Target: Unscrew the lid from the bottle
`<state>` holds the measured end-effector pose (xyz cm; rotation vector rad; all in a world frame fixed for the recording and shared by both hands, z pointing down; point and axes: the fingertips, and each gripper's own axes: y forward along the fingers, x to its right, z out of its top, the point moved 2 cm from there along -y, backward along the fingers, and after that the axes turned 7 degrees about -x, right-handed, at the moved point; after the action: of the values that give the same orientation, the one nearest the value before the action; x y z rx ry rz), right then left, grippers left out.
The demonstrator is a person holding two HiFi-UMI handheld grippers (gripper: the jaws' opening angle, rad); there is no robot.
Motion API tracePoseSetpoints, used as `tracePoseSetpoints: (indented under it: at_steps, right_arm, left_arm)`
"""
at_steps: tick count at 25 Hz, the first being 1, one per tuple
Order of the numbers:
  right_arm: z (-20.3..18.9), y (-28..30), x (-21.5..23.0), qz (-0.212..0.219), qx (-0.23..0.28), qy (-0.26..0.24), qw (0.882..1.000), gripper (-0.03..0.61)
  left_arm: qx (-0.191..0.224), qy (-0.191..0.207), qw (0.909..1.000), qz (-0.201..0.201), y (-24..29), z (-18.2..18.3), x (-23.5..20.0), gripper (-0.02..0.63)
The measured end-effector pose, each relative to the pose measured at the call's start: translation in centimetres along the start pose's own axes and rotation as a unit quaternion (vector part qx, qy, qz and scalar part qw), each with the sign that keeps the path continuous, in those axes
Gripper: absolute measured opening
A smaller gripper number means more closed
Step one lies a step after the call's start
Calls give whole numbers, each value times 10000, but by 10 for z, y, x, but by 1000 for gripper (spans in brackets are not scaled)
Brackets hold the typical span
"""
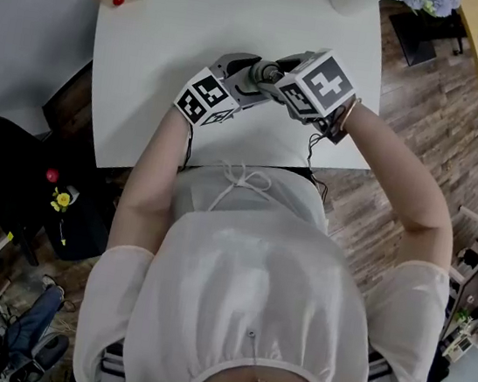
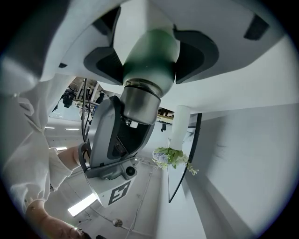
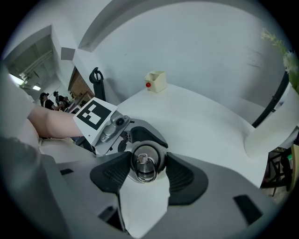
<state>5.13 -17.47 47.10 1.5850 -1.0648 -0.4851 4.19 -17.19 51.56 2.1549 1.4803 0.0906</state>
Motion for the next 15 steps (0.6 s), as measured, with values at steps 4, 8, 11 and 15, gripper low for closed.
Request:
tracePoseSetpoints:
  at_steps: [4,8,11,15]
  right_arm:
    - [2,1,0,17,-87,-310,9995,250]
    - [2,6,-7,301,-301,-1155,9924,250]
    - [3,7,-8,429,-510,-1774,9819,249]
    - [4,8,-7,593,-812,-2459,9641,250]
  left_arm:
    - [-4,-10,10000,8,-1,-1,-1,362]
    - [-3,-5,10000,1,-2,-2,0,362]
    - [4,-3,10000,-5,-2,-2,-1,362]
    - [8,-2,10000,-5,-1,-2,-2,362]
